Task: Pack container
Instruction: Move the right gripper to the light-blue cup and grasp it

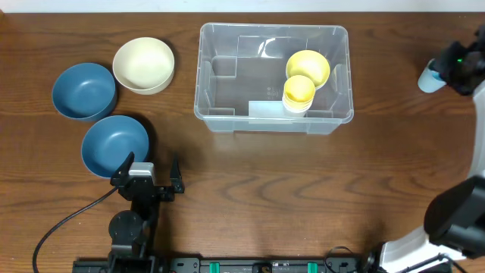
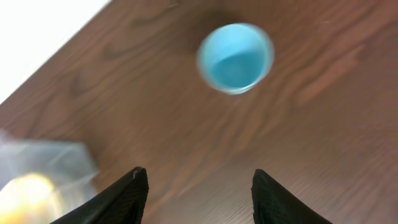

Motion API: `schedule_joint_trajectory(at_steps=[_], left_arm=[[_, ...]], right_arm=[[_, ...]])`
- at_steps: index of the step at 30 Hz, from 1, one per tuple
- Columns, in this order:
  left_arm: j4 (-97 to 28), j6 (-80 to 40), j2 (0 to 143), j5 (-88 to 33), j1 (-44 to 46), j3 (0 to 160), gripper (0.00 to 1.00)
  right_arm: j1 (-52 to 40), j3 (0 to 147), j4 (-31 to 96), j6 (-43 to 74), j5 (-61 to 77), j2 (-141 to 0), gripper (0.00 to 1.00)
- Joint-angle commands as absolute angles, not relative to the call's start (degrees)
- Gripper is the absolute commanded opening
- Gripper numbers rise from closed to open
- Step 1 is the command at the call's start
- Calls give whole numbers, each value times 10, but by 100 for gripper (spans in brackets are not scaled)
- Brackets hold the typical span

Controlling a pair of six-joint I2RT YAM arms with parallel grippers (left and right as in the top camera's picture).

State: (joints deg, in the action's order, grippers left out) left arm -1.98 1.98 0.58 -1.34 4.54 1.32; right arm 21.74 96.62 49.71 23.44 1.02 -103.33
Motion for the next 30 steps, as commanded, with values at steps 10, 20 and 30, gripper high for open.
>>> schedule_joint_trajectory(at_steps=[10, 20, 30], left_arm=[[-41, 28, 2, -7, 43, 2, 98], [-41, 28, 2, -7, 43, 2, 98], [-41, 28, 2, -7, 43, 2, 98]], right_arm=[[278, 972, 427, 231, 9, -1152, 54], [281, 972, 354, 222, 9, -1204, 53], [281, 973, 354, 222, 9, -1237, 24]])
